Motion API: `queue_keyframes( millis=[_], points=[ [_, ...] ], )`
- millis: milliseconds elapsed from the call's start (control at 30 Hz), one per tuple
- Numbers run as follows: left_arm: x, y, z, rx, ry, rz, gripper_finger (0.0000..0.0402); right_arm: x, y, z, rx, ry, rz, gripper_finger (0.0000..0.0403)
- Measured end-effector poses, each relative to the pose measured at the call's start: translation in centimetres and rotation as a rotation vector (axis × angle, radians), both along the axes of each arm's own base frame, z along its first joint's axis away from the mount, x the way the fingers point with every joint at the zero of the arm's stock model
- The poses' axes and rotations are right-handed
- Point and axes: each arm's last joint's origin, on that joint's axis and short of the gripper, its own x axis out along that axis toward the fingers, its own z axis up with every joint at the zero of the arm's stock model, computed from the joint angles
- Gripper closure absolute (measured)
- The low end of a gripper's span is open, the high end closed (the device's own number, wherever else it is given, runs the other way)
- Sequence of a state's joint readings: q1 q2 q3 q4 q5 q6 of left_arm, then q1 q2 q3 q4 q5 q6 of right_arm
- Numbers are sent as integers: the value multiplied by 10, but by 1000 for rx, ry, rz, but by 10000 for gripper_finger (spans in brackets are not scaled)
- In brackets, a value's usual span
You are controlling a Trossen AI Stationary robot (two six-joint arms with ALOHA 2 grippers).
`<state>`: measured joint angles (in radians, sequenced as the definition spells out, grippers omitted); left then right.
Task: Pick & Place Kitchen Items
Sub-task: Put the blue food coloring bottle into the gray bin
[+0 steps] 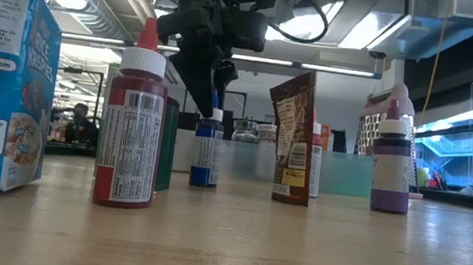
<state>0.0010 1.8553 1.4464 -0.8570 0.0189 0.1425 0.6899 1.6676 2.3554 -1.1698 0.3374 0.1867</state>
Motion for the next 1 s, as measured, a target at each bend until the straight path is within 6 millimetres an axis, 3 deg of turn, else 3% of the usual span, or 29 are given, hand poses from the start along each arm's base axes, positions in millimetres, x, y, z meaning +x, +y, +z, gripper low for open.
queue_keyframes(
  millis=[600, 1000],
  points=[
    [0, 0, 0, 6, 0, 3, 281, 1, 1, -1, 7, 3, -2, 71],
    [-3, 0, 6, -15, 2, 49, 287, -3, 7, 0, 11, -3, 24, 71]
  ],
)
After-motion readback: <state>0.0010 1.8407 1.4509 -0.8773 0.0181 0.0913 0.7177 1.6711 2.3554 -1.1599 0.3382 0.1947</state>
